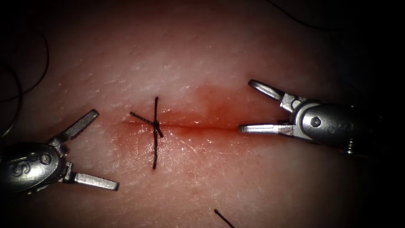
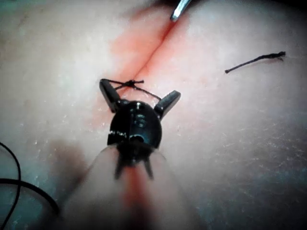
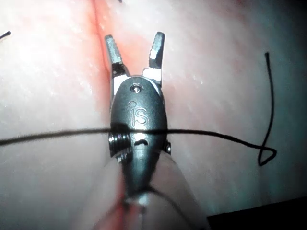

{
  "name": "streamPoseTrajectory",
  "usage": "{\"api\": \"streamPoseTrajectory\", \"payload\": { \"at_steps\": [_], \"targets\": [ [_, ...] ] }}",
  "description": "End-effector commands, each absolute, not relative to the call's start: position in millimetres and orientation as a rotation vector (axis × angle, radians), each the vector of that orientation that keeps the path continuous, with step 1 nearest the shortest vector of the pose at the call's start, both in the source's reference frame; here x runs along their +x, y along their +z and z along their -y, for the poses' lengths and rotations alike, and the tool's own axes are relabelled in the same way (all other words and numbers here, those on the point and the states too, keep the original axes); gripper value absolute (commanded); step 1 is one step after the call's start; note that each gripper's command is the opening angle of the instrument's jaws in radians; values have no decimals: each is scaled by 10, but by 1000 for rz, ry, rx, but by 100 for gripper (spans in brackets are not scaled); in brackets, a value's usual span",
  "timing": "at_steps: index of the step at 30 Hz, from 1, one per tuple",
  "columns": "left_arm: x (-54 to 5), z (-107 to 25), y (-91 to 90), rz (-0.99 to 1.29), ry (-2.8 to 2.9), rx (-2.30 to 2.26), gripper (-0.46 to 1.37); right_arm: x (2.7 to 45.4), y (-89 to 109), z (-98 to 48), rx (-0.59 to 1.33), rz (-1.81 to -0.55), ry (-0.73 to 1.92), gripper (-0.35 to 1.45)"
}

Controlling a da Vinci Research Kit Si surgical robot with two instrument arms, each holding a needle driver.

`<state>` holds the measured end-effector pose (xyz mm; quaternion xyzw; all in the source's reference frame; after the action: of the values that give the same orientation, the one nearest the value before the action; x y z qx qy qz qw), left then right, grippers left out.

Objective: Wound Closure
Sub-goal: Grab the needle using the left gripper

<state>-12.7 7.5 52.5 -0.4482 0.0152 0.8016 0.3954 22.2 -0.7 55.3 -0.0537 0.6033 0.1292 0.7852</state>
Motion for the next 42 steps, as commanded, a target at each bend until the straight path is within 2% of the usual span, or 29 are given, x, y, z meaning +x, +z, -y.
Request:
{"api": "streamPoseTrajectory", "payload": {
  "at_steps": [1,6,18,22,27,32,37,42],
  "targets": [
    [-121,-77,525,-60,2031,-1107,99,222,553,7,-110,-1301,274,130],
    [-88,-86,527,-128,2027,-992,98,224,553,8,-111,-1301,275,131],
    [-32,-97,576,-106,1975,-791,102,227,552,11,-114,-1300,276,132],
    [-12,-98,589,-105,1971,-705,93,228,552,12,-111,-1296,273,133],
    [-4,-87,610,-51,1979,-615,93,230,551,13,-112,-1295,274,133],
    [-3,-62,634,-11,2014,-495,63,233,551,15,-111,-1291,272,134],
    [-1,-51,642,15,2015,-481,66,233,550,17,-111,-1291,272,134],
    [6,-42,652,20,2000,-486,61,233,549,18,-111,-1291,272,134]
  ]
}}
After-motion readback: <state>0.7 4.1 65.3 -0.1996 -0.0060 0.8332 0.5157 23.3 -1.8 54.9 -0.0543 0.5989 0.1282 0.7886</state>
